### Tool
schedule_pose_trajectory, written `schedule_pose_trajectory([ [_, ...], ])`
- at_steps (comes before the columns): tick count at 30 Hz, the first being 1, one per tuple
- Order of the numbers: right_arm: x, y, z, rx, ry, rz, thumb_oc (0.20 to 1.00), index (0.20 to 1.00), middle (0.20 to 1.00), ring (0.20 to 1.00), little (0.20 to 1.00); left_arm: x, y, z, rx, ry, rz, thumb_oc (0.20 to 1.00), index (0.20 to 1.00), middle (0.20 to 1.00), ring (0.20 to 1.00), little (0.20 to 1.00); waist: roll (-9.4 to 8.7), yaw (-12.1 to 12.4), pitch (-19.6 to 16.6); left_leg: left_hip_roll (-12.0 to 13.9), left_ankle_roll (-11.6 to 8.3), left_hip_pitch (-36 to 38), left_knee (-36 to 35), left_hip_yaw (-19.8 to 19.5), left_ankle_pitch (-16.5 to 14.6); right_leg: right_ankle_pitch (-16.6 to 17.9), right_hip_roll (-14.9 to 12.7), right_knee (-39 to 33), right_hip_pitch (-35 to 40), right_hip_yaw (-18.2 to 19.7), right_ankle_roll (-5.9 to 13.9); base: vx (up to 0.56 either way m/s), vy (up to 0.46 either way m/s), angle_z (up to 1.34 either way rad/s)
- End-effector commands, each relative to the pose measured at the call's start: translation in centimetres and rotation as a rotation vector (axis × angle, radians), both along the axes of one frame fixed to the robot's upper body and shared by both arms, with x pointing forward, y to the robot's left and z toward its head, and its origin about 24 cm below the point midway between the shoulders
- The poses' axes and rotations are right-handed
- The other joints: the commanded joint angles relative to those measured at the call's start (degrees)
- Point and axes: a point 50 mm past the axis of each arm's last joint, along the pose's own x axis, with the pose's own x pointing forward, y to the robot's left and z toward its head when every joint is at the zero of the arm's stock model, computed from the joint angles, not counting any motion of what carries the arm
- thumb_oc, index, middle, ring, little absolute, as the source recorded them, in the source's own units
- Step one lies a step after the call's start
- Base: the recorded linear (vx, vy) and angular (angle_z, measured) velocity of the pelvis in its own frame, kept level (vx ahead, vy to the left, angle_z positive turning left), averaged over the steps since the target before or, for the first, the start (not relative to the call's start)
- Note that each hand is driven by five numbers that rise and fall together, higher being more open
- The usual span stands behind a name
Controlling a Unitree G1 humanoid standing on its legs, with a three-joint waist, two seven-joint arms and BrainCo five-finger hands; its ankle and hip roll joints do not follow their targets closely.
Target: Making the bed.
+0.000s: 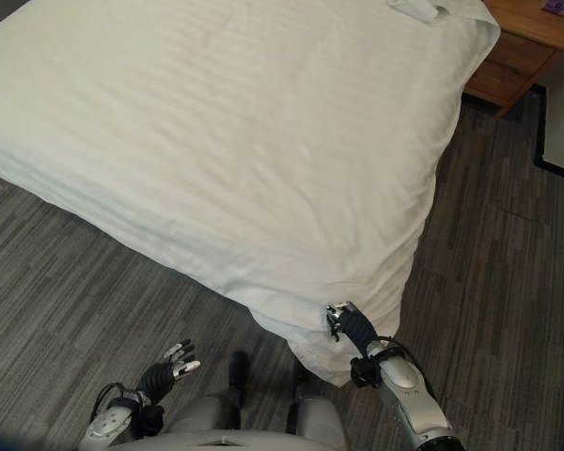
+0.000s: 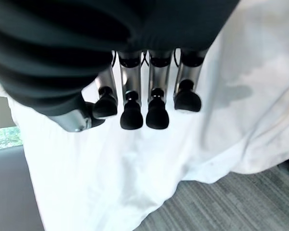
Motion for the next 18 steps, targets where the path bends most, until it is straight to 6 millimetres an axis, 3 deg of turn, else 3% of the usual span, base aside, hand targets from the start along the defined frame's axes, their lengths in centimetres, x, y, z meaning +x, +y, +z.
schedule_pose_trajectory([
  [1, 2.4, -0.4, 1.2, 0.039, -0.074, -0.083, 0.200, 0.200, 0.200, 0.200, 0.200, 2.4, -0.4, 1.3, -0.009, -0.098, -0.024, 1.000, 1.000, 1.000, 1.000, 1.000, -0.29, 1.89, 1.83, -1.17, -0.89, -2.49, 0.30, -4.11, 1.16, 3.41, -3.94, 1.09, -1.29, -3.26, 3.30, -0.04, -0.031, 0.07],
  [5, 4.6, -2.4, 0.3, 0.081, -0.022, -0.274, 0.200, 0.200, 0.200, 0.200, 0.200, 3.1, -0.8, 1.3, -0.014, -0.100, -0.033, 1.000, 1.000, 1.000, 1.000, 1.000, 1.65, 3.12, 2.73, -1.79, -0.93, -5.48, 0.30, -5.65, 2.05, 3.76, -4.38, 1.09, -3.95, -2.83, 3.23, -0.03, -0.007, 0.23],
  [8, 7.0, -4.5, 1.5, 0.097, -0.041, -0.400, 0.200, 0.200, 0.200, 0.200, 0.200, 3.6, -0.9, 1.3, -0.005, -0.102, -0.042, 1.000, 1.000, 1.000, 1.000, 1.000, 3.20, 4.32, 4.16, -2.19, -0.93, -7.97, 0.30, -5.96, 2.56, 4.40, -4.44, 1.09, -6.62, -2.26, 3.16, -0.05, 0.004, 0.08],
  [10, 7.6, -4.8, 2.0, 0.094, -0.052, -0.415, 0.200, 0.200, 0.200, 0.200, 0.200, 3.9, -1.0, 1.4, -0.005, -0.107, -0.044, 1.000, 1.000, 1.000, 1.000, 1.000, 3.59, 4.67, 4.42, -2.22, -0.97, -8.76, 0.30, -5.85, 2.71, 4.54, -4.43, 1.09, -7.44, -2.00, 3.10, -0.04, 0.007, -0.05],
  [14, 7.9, -7.9, 2.7, 0.101, -0.057, -0.587, 0.200, 0.200, 0.200, 0.200, 0.200, 4.3, -1.3, 1.5, -0.006, -0.118, -0.043, 1.000, 1.000, 1.000, 1.000, 1.000, 5.06, 5.11, 5.77, -2.39, -0.99, -11.07, 0.30, -5.66, 3.09, 4.97, -4.29, 1.09, -9.85, -1.09, 3.04, -0.03, 0.002, -0.10],
  [18, 5.6, -12.4, 2.1, 0.023, 0.020, -0.760, 0.200, 0.200, 0.200, 0.200, 0.200, 5.0, -1.4, 1.7, 0.007, -0.131, -0.038, 1.000, 1.000, 1.000, 1.000, 1.000, 6.86, 4.76, 7.02, -2.40, -1.25, -13.57, 0.30, -5.70, 3.68, 5.44, -4.37, 1.09, -12.26, -0.14, 3.06, -0.03, -0.006, -0.06],
])
